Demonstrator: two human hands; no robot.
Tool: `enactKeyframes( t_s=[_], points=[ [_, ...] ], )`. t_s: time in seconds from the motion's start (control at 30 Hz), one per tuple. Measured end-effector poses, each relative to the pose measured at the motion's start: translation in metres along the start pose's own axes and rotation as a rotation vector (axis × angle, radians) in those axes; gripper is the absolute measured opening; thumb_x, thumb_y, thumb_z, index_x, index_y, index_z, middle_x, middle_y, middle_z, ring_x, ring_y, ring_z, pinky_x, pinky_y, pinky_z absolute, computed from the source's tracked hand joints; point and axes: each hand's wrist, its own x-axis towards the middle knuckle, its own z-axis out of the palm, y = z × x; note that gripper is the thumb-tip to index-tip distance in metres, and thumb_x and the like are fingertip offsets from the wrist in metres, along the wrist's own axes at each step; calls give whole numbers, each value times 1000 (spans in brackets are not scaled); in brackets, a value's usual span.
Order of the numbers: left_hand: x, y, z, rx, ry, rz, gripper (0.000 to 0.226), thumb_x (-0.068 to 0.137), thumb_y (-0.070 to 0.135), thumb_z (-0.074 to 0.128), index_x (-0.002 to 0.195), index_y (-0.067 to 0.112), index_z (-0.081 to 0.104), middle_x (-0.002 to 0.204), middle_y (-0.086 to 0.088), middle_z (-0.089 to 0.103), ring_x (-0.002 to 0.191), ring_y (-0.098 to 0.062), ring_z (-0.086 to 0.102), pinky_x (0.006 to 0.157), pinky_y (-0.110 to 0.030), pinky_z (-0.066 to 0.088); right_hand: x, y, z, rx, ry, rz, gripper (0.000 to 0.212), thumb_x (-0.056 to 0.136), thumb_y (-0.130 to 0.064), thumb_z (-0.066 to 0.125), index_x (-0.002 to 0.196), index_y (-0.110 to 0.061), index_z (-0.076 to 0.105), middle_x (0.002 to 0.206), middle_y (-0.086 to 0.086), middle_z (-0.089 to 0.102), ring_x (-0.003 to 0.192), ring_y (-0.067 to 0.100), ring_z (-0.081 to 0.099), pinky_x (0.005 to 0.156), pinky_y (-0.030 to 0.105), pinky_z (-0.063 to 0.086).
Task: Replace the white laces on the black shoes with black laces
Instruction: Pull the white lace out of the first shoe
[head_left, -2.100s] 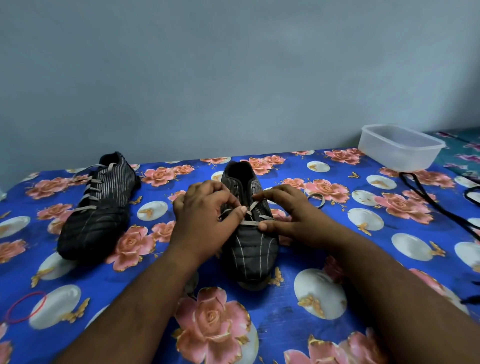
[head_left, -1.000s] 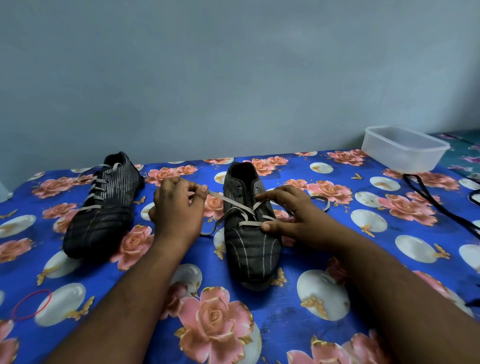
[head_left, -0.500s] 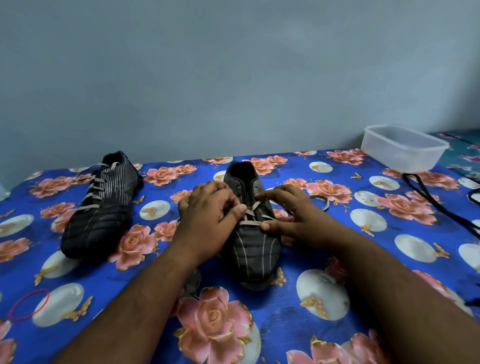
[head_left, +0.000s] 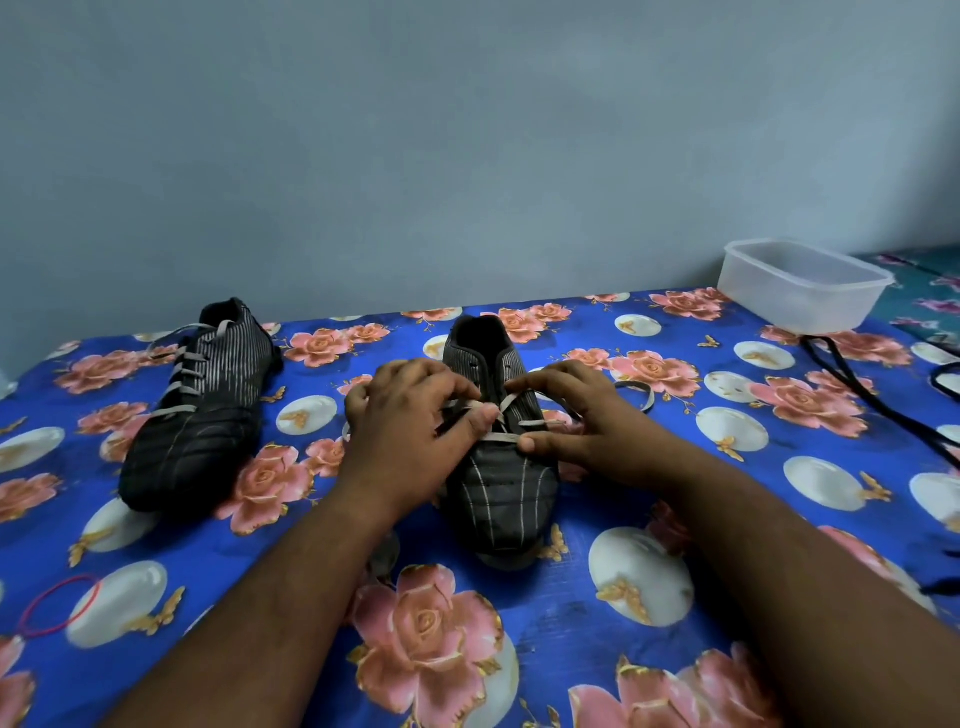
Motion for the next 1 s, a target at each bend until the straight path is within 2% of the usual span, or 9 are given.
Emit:
enactKeyframes(
  t_s=[0.1,0.17,0.3,0.43,0.53,0.67,0.77,0.9,1.0],
  points=[
    [0,0,3,-64,-23,-24,29,81,64,51,83,37,61,100,21,57,113,-6,42,94,-37,23,1,1,1,-3,6,-3,64,74,-72,70,132,-52,52,128,-12,49,131,8,39,113,43,38],
    [2,-3,4,-150,-69,-39,24,84,60,52,80,37,58,95,18,60,105,-8,49,93,-39,33,1,2,1,8,0,-4,63,75,-72,70,132,-53,52,128,-13,48,131,8,38,112,45,39],
    [3,2,-6,-549,-86,-225,19,100,30,60,87,18,65,76,9,67,72,-5,58,73,-32,46,0,1,1,49,-13,10,67,71,-78,67,132,-54,52,129,-15,46,133,7,36,111,47,42],
    [8,-3,-21,-938,62,-433,20,105,17,49,89,8,58,84,-8,72,74,-18,70,68,-31,54,0,1,1,60,-24,16,67,70,-81,66,131,-56,52,129,-18,45,134,7,35,110,48,44],
    [10,-14,-19,-833,149,-440,17,104,21,55,89,14,59,77,3,71,72,-18,70,73,-39,54,0,1,1,52,-19,11,66,71,-79,66,131,-55,52,129,-16,45,134,7,36,110,48,43],
    [8,-21,-10,-535,139,-301,5,97,19,65,98,21,61,96,3,69,89,-18,66,84,-40,56,0,0,-2,23,6,-10,61,74,-76,68,130,-55,54,127,-16,47,131,8,39,111,41,40],
    [5,-19,-8,-349,95,-157,36,90,6,60,119,27,59,121,11,57,115,-12,55,93,-36,49,0,-4,-2,4,74,-48,53,77,-67,71,126,-50,60,124,-19,48,129,9,41,107,30,36],
    [3,-17,-6,-421,-32,-17,57,84,22,49,140,31,53,139,27,45,134,12,36,116,-37,36,1,-11,-2,-66,172,-95,32,84,-58,70,114,-46,68,112,-16,53,119,11,46,97,25,36],
    [0,-15,-4,-390,-204,35,71,85,51,51,153,38,37,161,18,29,149,6,17,126,-37,19,2,-19,0,-109,199,-154,20,88,-56,68,103,-44,71,102,-12,57,108,11,51,92,26,37]
  ],
)
